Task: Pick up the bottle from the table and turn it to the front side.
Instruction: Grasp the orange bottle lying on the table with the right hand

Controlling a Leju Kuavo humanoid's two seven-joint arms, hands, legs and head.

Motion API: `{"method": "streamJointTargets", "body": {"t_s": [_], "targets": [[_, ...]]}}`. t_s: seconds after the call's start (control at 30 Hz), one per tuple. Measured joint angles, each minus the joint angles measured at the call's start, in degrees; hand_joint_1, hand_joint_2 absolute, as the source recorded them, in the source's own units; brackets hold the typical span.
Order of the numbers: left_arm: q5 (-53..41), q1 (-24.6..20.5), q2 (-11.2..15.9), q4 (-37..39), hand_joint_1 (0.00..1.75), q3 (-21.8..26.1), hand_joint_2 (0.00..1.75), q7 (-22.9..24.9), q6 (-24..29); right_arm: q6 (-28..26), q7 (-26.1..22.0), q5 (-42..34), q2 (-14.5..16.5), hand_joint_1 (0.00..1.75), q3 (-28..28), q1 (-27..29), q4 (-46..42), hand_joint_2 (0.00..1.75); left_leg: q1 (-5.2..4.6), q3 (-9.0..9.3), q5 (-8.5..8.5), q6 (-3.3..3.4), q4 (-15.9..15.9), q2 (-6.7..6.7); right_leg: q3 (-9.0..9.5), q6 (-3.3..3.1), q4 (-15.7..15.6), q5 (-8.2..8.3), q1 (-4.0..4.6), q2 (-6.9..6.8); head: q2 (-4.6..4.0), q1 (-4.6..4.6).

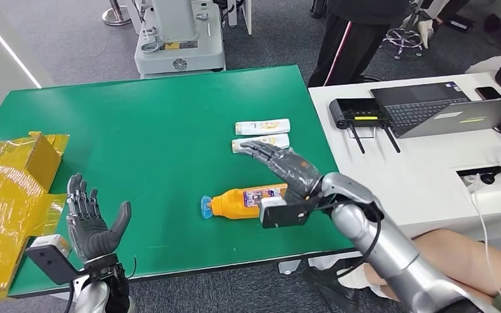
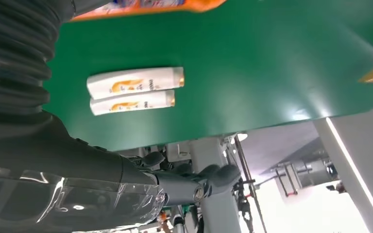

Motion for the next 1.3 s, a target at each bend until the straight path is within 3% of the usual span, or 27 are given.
{"method": "streamJointTargets", "body": {"t_s": [0.23, 0.43, 0.67, 0.8, 1.07, 1.3], "targets": [[0.4, 0.35, 0.02, -0.73, 0.0, 0.01, 1.75, 0.0, -0.7, 16.86, 2.62, -12.35, -4.25, 0.0, 9.94, -20.31, 11.13, 1.75, 0.03, 0.0, 0.09, 0.01, 0.01, 0.0, -0.03, 0.01, 0.03, 0.08, 0.02, -0.02, 0.0, -0.03], [1.35, 0.94, 0.17, -1.25, 0.0, 0.01, 1.75, 0.0, -0.03, 25.96, 15.04, -22.01, -6.19, 0.0, 19.69, -30.06, 16.96, 1.75, 0.05, -0.05, 0.09, 0.02, 0.01, -0.08, -0.04, 0.02, 0.02, 0.08, 0.02, -0.11, 0.0, -0.02], [3.19, 1.1, 0.38, -1.75, 0.0, 0.01, 1.75, 0.0, 2.28, 29.01, 23.28, -29.69, -6.05, 0.0, 32.39, -38.45, 22.77, 1.75, 0.03, -0.06, 0.11, 0.04, 0.01, -0.08, -0.04, 0.03, 0.02, 0.09, 0.01, -0.11, 0.0, -0.03], [3.86, 1.22, 0.52, -2.19, 0.0, 0.01, 1.75, 0.0, 3.12, 28.73, 25.34, -33.2, -5.45, 0.0, 39.33, -41.6, 25.71, 1.75, 0.04, -0.06, 0.14, 0.09, 0.01, -0.11, -0.03, 0.03, 0.02, 0.09, 0.02, -0.14, 0.0, -0.03], [3.62, 2.64, 0.55, -3.62, 0.0, 0.01, 1.75, 0.0, 3.19, 28.19, 25.23, -39.18, -5.38, 0.0, 49.13, -43.18, 29.1, 1.75, 0.03, -0.07, 0.13, 0.09, 0.02, -0.09, -0.04, 0.03, 0.01, 0.09, 0.01, -0.13, 0.0, -0.01], [3.27, 3.24, 0.49, -4.44, 0.0, 0.01, 1.75, 0.0, 3.31, 23.05, 19.82, -40.84, -3.3, 0.0, 55.53, -41.49, 32.37, 1.75, 0.04, -0.06, 0.14, 0.09, 0.02, -0.09, -0.03, 0.03, 0.01, 0.09, 0.02, -0.13, 0.0, -0.02]]}}
